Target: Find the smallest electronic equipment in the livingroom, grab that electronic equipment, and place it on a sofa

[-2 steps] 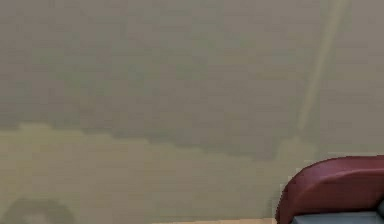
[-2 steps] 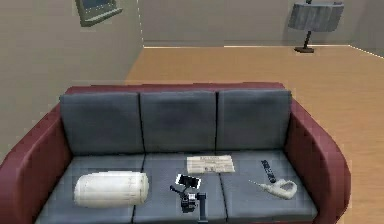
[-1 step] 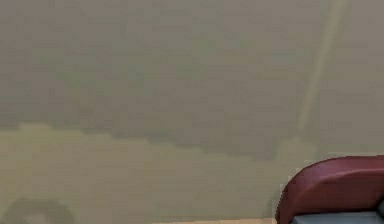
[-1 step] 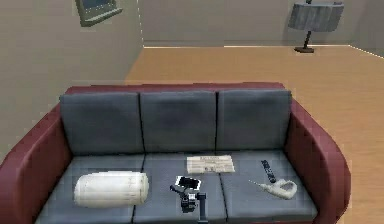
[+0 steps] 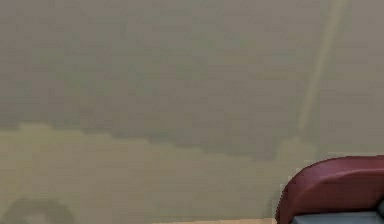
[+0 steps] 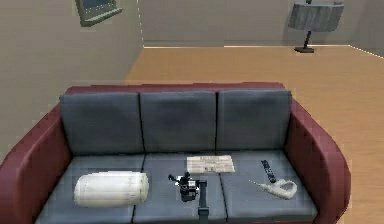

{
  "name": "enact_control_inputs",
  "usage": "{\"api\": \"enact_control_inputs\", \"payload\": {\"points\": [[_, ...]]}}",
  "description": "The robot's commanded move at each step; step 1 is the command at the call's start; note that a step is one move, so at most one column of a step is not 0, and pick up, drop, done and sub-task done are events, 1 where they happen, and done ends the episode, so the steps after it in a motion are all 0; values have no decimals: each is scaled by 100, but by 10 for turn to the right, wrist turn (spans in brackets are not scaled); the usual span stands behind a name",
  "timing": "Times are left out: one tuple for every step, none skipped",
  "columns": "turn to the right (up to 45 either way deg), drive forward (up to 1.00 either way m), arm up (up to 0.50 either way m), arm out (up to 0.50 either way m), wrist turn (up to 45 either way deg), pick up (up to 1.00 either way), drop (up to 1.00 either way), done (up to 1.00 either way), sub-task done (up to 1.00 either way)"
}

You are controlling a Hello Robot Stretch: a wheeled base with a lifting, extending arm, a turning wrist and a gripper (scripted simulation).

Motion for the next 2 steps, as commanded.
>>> {"api": "enact_control_inputs", "payload": {"points": [[0,0,0,-8,0,0,0,0,0],[0,0,0,0,0,0,0,100,0]]}}
